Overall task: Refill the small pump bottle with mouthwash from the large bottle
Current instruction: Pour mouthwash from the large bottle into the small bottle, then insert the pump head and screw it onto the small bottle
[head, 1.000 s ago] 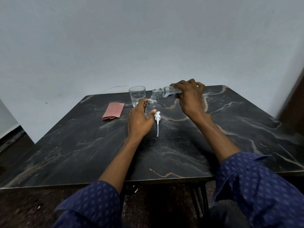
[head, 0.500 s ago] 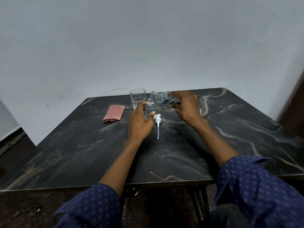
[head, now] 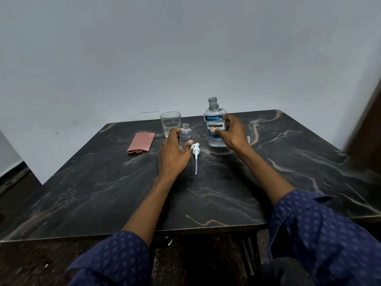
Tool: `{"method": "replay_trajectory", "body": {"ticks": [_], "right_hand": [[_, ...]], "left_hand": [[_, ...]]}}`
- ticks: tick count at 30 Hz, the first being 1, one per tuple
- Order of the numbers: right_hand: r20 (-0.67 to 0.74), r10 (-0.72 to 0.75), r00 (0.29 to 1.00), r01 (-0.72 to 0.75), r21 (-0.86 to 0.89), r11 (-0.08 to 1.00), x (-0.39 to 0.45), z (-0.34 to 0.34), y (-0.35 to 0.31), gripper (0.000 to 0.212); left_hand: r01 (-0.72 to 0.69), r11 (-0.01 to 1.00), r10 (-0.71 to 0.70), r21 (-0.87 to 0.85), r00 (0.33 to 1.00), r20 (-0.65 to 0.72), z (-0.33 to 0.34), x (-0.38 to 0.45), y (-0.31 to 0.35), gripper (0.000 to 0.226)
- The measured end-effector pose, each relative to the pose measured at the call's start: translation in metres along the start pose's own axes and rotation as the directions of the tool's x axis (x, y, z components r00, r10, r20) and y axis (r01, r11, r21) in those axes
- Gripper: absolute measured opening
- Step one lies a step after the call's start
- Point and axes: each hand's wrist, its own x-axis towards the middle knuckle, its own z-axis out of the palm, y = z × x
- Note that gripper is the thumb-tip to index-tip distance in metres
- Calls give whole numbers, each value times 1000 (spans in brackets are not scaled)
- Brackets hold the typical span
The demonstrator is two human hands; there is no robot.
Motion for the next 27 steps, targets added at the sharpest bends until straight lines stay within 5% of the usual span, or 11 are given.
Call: {"method": "replay_trajectory", "body": {"ticks": [13,17,22,27], "right_hand": [[-57,72,996,-68,74,995,0,-3,5,63],[-232,-99,968,75,-114,991,-6,-2,-3,75],[-480,-414,774,256,-361,897,-16,-1,-22,49],[-131,-459,879,401,-319,859,-30,13,-30,11]], "left_hand": [[5,1000,-5,-3,1000,-11,1,1,-4,48],[1,1000,-1,-4,999,-33,1,1,-5,43],[-18,999,16,-26,999,-51,2,2,-5,41],[-12,999,10,-38,997,-70,2,1,-4,40]]}}
